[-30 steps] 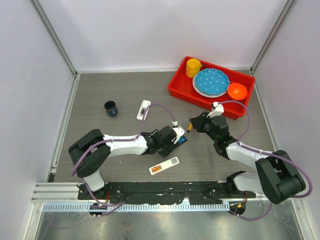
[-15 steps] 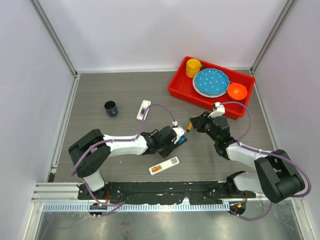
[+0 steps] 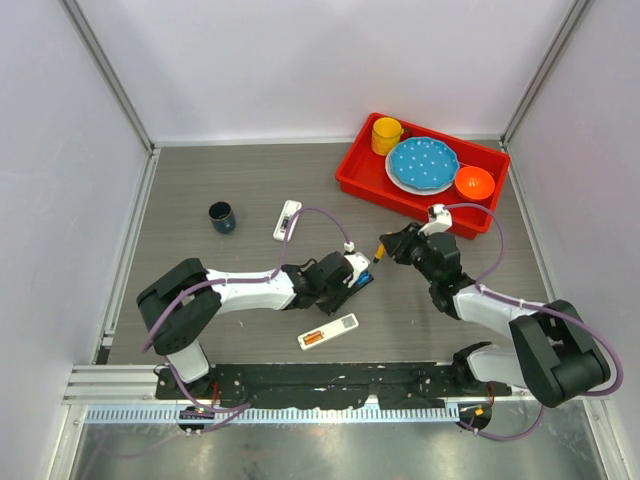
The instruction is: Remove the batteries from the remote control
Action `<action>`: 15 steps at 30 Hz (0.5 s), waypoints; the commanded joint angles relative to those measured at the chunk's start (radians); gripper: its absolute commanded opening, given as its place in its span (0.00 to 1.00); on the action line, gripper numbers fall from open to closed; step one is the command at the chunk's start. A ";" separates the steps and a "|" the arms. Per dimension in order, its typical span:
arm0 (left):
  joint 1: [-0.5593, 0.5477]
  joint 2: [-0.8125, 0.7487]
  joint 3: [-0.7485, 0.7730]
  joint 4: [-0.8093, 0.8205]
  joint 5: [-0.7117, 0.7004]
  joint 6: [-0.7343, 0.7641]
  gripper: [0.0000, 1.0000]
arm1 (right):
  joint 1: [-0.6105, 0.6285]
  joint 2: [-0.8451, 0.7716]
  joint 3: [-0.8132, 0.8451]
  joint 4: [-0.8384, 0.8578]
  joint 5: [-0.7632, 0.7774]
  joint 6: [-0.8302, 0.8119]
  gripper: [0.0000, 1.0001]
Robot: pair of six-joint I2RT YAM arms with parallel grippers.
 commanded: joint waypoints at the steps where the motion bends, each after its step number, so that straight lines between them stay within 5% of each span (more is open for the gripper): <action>1: -0.028 0.079 -0.053 -0.056 0.073 -0.018 0.00 | 0.026 -0.046 0.033 0.010 -0.162 0.139 0.01; 15: -0.028 0.076 -0.058 -0.058 0.062 -0.028 0.00 | 0.026 -0.085 0.051 -0.041 -0.168 0.145 0.01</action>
